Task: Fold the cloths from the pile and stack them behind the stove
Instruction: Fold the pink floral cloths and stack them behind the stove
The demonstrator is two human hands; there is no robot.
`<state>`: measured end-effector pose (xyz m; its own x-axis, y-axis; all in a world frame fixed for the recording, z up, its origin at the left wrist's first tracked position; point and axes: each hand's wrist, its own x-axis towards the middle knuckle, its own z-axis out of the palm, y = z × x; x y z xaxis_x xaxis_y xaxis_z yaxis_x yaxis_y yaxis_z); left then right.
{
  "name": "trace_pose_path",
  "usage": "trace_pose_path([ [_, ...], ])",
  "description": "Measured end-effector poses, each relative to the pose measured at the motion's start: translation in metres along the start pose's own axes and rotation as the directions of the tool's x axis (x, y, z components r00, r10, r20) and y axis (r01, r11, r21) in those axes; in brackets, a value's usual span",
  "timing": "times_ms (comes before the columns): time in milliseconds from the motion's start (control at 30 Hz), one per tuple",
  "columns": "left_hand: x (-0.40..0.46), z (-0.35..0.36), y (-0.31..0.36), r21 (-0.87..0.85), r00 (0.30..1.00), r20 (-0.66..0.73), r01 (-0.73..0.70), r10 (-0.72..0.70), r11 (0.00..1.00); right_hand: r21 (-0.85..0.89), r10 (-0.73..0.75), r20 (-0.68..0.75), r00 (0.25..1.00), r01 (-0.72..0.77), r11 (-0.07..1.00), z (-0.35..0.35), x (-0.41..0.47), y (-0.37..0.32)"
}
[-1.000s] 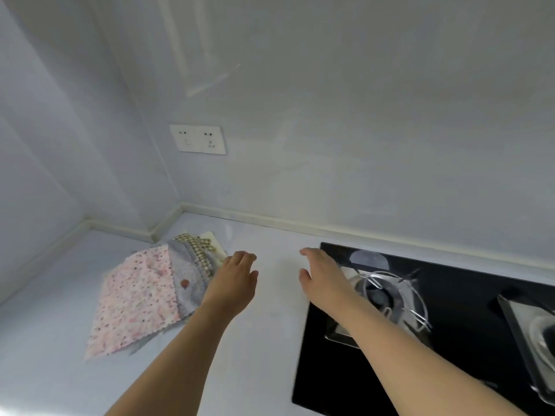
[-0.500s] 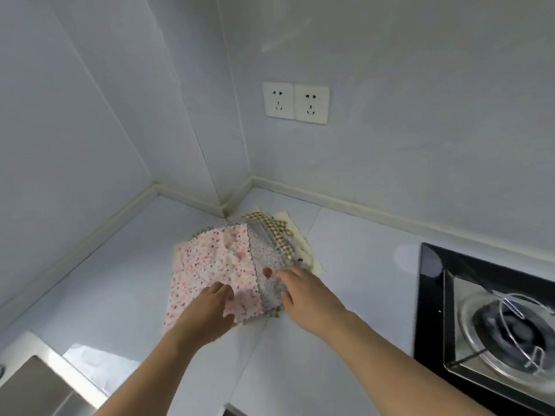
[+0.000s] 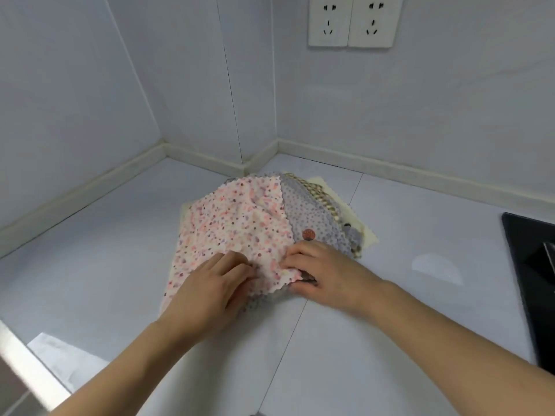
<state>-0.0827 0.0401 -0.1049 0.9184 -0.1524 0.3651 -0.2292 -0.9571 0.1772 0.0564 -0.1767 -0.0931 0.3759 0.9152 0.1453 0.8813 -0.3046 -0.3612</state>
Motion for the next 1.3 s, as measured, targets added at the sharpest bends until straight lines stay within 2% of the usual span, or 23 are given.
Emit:
trace_pose_path([
  [100, -0.004, 0.007, 0.002, -0.05, 0.997, -0.067, 0.041, -0.045, 0.998, -0.017, 0.009, 0.026, 1.0, -0.009, 1.0, -0.002, -0.001, 0.002],
  [167, -0.005, 0.009, 0.005, -0.172, 0.983, -0.098, 0.134, -0.152, 0.976, -0.007, 0.033, -0.001, 0.999, -0.033, 0.999, -0.002, -0.002, -0.002],
  [300, 0.007, -0.006, 0.021, -0.381, 0.915, -0.028, 0.363, -0.403, 0.85, 0.078, 0.128, -0.113, 0.985, -0.119, 0.99, -0.004, -0.004, -0.019],
  [400, 0.009, -0.026, 0.034, -0.477, 0.883, 0.01, 0.416, -0.469, 0.774, 0.198, 0.245, -0.196, 0.95, -0.206, 0.958, -0.011, -0.009, -0.04],
  [533, 0.001, -0.044, 0.041, -0.591, 0.889, 0.056, 0.397, -0.454, 0.703, 0.204, 0.339, -0.128, 0.932, -0.31, 0.929, -0.02, -0.014, -0.065],
  [633, -0.001, -0.049, 0.04, -0.626, 0.876, 0.061, 0.407, -0.479, 0.665, 0.254, 0.367, -0.169, 0.915, -0.32, 0.913, -0.024, -0.014, -0.075],
  [767, 0.002, -0.056, 0.04, -0.572, 0.863, -0.046, 0.391, -0.504, 0.721, 0.393, 0.407, -0.309, 0.86, -0.275, 0.878, -0.041, -0.009, -0.091],
  [900, 0.006, -0.082, 0.063, -0.625, 0.913, -0.032, 0.299, -0.407, 0.721, 0.511, 0.44, -0.446, 0.78, -0.183, 0.84, -0.078, -0.017, -0.121],
  [967, 0.003, -0.103, 0.081, -0.605, 0.942, -0.021, 0.254, -0.334, 0.755, 0.512, 0.438, -0.494, 0.751, -0.156, 0.844, -0.097, -0.032, -0.139],
  [1133, -0.009, -0.154, 0.132, -0.417, 0.986, 0.017, 0.16, -0.168, 0.895, 0.469, 0.437, -0.536, 0.722, -0.177, 0.866, -0.139, -0.103, -0.181],
  [1300, -0.022, -0.193, 0.175, -0.379, 0.974, 0.169, 0.205, -0.15, 0.902, 0.414, 0.465, -0.606, 0.645, -0.243, 0.877, -0.178, -0.189, -0.21],
])
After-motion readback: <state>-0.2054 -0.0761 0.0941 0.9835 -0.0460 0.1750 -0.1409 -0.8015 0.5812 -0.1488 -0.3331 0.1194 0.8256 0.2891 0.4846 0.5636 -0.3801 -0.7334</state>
